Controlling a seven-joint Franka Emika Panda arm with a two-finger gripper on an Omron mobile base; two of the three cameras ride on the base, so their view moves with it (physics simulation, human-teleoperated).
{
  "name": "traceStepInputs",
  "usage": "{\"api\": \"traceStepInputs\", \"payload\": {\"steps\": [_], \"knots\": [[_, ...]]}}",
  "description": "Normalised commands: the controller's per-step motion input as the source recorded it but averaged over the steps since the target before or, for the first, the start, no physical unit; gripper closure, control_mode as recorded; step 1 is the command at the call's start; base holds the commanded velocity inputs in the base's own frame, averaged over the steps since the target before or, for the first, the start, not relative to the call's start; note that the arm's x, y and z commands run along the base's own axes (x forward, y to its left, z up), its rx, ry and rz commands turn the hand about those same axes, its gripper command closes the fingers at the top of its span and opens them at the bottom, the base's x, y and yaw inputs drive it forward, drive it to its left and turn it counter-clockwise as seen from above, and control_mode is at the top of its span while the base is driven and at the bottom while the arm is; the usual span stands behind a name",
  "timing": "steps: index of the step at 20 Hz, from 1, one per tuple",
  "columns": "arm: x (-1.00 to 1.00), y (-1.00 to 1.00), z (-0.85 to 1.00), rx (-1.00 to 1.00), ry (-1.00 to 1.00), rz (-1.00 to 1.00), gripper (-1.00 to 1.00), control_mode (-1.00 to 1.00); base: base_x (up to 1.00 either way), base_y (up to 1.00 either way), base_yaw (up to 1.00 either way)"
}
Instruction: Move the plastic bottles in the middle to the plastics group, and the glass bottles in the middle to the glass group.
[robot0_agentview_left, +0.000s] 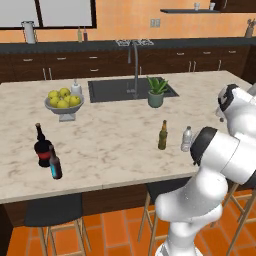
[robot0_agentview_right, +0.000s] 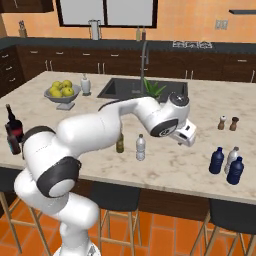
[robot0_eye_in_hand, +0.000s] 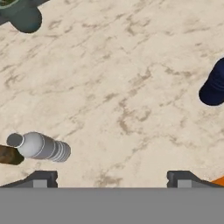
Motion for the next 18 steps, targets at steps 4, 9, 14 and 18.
{"api": "traceStepInputs", "payload": {"steps": [4,9,14,18], "knots": [[0.00,0.82,0.22,-0.14,0.16,0.17,-1.00,-1.00,0.00,0.00,0.00],[0.00,0.94,0.03,-0.15,0.11,0.20,-1.00,-1.00,0.00,0.00,0.00],[0.03,0.67,-0.01,-0.05,0.05,0.16,-1.00,-1.00,0.00,0.00,0.00],[0.02,0.37,-0.16,0.00,0.00,0.17,-1.00,-1.00,0.00,0.00,0.00]]}}
